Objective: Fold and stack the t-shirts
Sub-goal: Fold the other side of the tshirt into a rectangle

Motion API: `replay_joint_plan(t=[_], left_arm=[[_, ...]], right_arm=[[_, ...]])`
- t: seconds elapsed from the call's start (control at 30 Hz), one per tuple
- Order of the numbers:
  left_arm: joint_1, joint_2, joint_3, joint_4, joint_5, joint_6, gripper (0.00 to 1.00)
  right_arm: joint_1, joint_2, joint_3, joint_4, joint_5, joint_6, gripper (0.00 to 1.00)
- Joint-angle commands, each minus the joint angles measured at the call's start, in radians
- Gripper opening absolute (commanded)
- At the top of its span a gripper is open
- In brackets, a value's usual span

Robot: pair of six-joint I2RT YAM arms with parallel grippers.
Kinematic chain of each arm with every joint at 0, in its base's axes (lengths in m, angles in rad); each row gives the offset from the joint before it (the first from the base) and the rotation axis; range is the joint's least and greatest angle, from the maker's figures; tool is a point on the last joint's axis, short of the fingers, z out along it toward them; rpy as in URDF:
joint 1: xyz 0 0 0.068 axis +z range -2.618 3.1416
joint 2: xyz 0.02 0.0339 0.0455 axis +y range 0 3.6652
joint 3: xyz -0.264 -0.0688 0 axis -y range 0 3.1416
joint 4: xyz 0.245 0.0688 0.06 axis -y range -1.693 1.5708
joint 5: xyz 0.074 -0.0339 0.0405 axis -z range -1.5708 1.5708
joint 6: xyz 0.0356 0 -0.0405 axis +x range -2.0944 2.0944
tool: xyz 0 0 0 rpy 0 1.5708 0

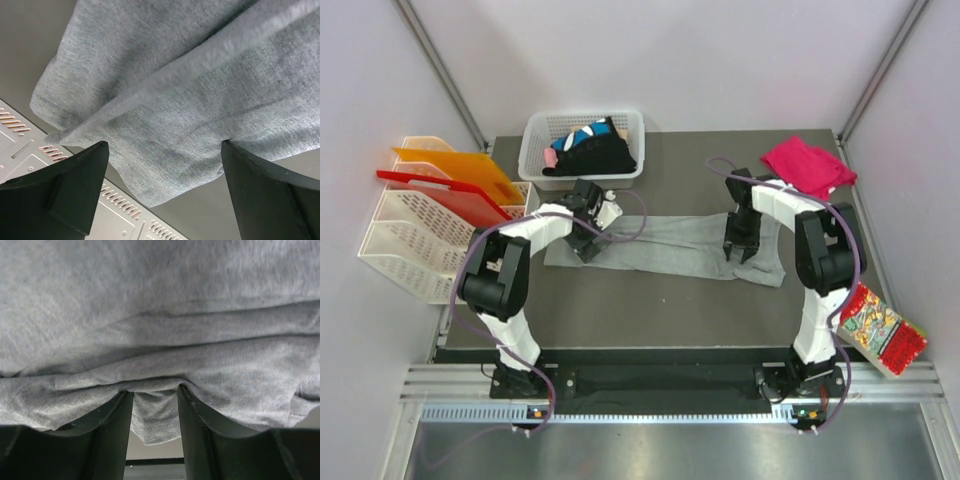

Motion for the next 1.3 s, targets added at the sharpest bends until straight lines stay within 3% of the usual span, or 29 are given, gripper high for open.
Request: replay_joint_plan(t=[0.0, 0.27, 0.5, 0.67, 0.8, 0.97, 1.13, 1.27], left_arm=[[0.039, -0.005, -0.124, 0.056, -0.052, 0.022, 0.98], [0.043, -0.157, -0.275, 0.034, -0.052, 0.029, 0.98], [0.046, -0.206, -0.325, 0.003, -0.041, -0.004, 0.98], [0.044, -0.225, -0.264, -0.037, -0.046, -0.015, 0.98], [0.043, -0.222, -0.104, -0.122, -0.031, -0.035, 0.98], [0.033, -0.185, 0.058, -0.172, 0.023, -0.06, 0.98], [0.015, -0.108, 0.081, -0.109, 0.017, -0.072, 0.97], [0.015, -0.061, 0.009, -0.002, -0.023, -0.066, 0.97]], right_arm=[[-0.046, 0.058, 0.094, 0.065, 0.009, -0.027, 0.41], [-0.079, 0.145, 0.133, 0.097, 0.024, -0.071, 0.4], [-0.068, 0.071, 0.167, 0.091, 0.009, -0.09, 0.42], [-0.07, 0.004, 0.199, 0.029, 0.003, -0.083, 0.46], [-0.07, -0.088, 0.194, 0.021, 0.013, -0.065, 0.48], [-0.073, -0.059, 0.217, 0.013, 0.021, -0.062, 0.48], [-0.071, 0.032, 0.214, 0.036, 0.036, -0.056, 0.47], [-0.073, 0.087, 0.217, 0.044, 0.038, -0.051, 0.46]])
